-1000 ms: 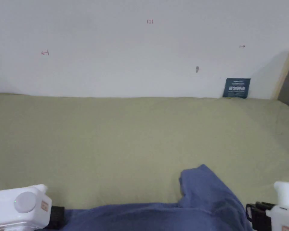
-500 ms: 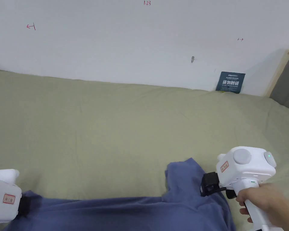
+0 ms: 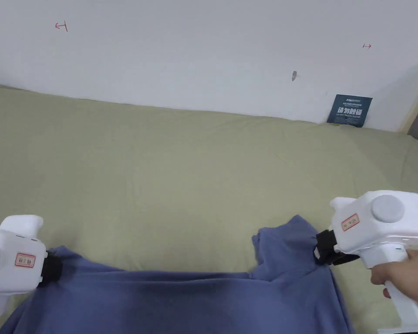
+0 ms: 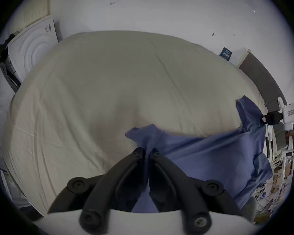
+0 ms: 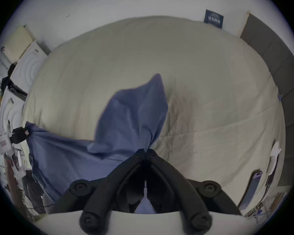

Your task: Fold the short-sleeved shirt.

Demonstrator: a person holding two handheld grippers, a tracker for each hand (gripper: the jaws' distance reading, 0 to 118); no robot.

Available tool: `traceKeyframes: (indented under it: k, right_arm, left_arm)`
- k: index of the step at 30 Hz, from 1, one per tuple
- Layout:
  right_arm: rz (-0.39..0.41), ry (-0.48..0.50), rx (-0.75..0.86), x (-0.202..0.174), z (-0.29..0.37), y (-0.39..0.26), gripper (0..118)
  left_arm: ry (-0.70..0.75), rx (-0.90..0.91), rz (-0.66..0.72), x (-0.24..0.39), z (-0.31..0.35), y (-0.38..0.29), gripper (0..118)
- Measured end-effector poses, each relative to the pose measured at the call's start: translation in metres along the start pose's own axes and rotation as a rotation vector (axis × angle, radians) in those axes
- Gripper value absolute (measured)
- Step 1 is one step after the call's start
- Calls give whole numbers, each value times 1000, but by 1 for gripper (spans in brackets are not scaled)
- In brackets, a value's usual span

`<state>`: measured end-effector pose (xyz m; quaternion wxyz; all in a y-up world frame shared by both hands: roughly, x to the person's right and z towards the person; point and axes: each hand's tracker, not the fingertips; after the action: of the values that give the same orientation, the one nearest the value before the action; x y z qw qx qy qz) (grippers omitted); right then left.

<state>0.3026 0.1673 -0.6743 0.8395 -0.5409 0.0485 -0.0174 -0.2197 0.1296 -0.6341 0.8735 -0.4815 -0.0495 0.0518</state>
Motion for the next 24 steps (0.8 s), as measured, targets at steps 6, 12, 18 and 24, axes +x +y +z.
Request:
traceKeyframes:
  k: [6,12,18,24]
  right_arm:
    - [109,43,131,-26,95,-42,2]
    - [100,55,189,-18,160,-106,2]
    - [41,24,126,-3,159,-177,2]
    - [-37,37,-33,4,118,-238,2]
  left_arm:
    - [-57,107,-91,8,68,-8,6]
    - [-43,135,-141,-2,116,-38,6]
    - [-54,75,-157,-21,128,-93,6]
    - [-53,-51,-134,-35,108,-152,6]
